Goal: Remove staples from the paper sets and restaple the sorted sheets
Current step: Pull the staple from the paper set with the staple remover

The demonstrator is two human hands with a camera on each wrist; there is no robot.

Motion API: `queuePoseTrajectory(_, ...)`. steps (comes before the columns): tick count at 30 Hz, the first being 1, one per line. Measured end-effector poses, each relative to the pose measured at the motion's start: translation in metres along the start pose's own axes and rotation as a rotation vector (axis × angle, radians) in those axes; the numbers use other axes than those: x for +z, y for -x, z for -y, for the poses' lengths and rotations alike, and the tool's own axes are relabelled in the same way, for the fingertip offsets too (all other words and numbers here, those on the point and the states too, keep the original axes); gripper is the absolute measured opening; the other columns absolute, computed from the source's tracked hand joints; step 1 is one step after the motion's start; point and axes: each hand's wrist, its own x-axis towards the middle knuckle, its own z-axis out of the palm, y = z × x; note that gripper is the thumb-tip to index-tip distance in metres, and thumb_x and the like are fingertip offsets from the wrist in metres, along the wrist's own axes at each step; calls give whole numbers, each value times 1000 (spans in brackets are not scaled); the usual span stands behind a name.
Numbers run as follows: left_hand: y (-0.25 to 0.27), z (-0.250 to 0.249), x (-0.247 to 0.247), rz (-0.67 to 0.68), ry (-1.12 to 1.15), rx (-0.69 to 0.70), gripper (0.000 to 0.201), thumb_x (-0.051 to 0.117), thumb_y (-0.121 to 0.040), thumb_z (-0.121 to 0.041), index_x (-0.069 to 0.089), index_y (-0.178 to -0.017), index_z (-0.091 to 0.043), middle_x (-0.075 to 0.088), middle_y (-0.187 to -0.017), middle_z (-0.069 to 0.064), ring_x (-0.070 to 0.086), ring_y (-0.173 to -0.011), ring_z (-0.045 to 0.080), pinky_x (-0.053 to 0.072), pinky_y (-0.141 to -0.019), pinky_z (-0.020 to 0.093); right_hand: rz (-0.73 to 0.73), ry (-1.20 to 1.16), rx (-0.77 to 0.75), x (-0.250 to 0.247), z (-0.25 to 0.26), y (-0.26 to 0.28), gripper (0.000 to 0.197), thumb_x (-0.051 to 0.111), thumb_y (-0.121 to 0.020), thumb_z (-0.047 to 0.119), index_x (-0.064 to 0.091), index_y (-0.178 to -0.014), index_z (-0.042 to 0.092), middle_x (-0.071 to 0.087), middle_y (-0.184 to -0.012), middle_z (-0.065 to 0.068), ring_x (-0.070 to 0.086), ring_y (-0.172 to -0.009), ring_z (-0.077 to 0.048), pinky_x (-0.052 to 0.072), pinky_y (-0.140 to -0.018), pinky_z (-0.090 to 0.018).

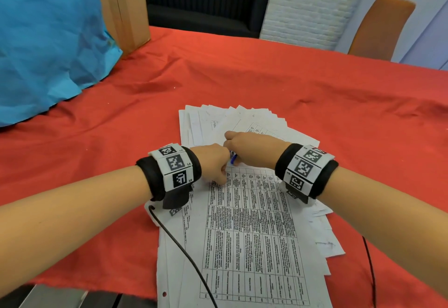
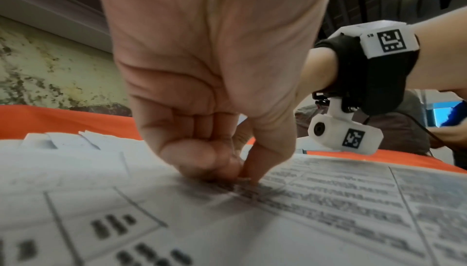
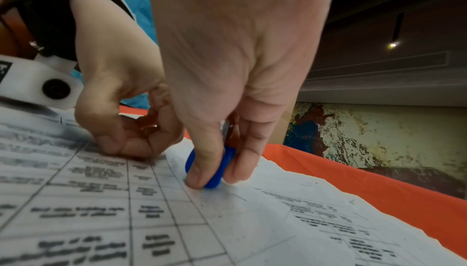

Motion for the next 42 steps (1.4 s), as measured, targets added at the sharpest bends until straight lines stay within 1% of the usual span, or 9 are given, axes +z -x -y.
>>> queuePoseTrajectory(3, 0, 14, -6, -72, 127, -49, 16, 61, -84, -19, 58, -71, -11, 56, -66, -1, 50, -61, 14, 39, -53, 19, -14, 29, -9, 0, 1, 1, 16, 56, -93, 13, 59, -107, 7, 44, -107, -2, 53, -72, -23, 36, -59, -34)
queuePoseTrajectory(7, -5, 28, -10, -291, 833, -164, 10, 56, -84, -3, 57, -77, -9, 61, -70, 5, 51, -58, 13, 41, -50, 16, -47, -80, 11, 5, -3, 0, 21, 55, -90, 14, 57, -110, 8, 38, -98, 1, 49, -75, -22, 36, -63, -33)
queuePoseTrajectory(10, -13, 22, -4, -238, 1204, -255, 7, 46, -94, -7, 50, -97, -12, 53, -72, 7, 46, -55, 13, 41, -47, 18, -63, -229, 31, 11, -12, 0, 27, 58, -89, 15, 55, -116, 12, 41, -101, 2, 50, -83, -21, 40, -69, -33)
queuePoseTrajectory(15, -28, 15, 4, -191, 595, -224, 12, 55, -90, -13, 65, -87, -5, 61, -68, 4, 52, -54, 11, 49, -59, 23, -91, -381, 11, 18, -25, -1, 30, 62, -90, 19, 56, -118, 11, 45, -102, 4, 51, -96, -21, 42, -85, -32)
queuePoseTrajectory(22, -33, 14, -1, -127, 459, -203, 13, 55, -91, -12, 64, -90, -2, 64, -73, 9, 59, -58, 14, 56, -70, 26, -82, -520, 5, 19, -35, 0, 30, 62, -91, 21, 56, -119, 13, 49, -107, 4, 51, -100, -18, 41, -90, -31)
queuePoseTrajectory(29, -36, 17, 1, -103, 437, -186, 19, 57, -90, -12, 56, -71, -12, 60, -65, 2, 56, -53, 9, 50, -54, 16, -85, -817, 79, 22, -45, 5, 16, 59, -94, 13, 58, -109, 9, 62, -77, 10, 62, -69, -6, 43, -63, -4)
queuePoseTrajectory(35, -37, 19, 1, -115, 443, -185, 25, 55, -89, -11, 52, -65, -15, 59, -63, 0, 54, -42, 2, 48, -48, 11, -29, -1136, 97, 25, -49, 6, 13, 54, -96, 6, 56, -109, 6, 63, -86, -4, 64, -66, -7, 53, -70, -16)
queuePoseTrajectory(38, -36, 17, 0, -106, 455, -191, 23, 55, -90, -11, 52, -67, -14, 60, -66, 1, 56, -48, 6, 50, -53, 15, -28, -1219, 114, 25, -49, 6, 14, 53, -96, 3, 56, -109, 4, 61, -85, -7, 63, -64, -7, 55, -69, -18)
queuePoseTrajectory(42, -33, 14, -1, -61, 423, -202, 16, 52, -91, -12, 60, -78, -6, 62, -75, 9, 55, -56, 13, 50, -61, 20, -136, -1426, 187, 29, -63, 18, 10, 49, -97, 1, 54, -106, 1, 52, -81, -10, 61, -65, -15, 59, -78, -30)
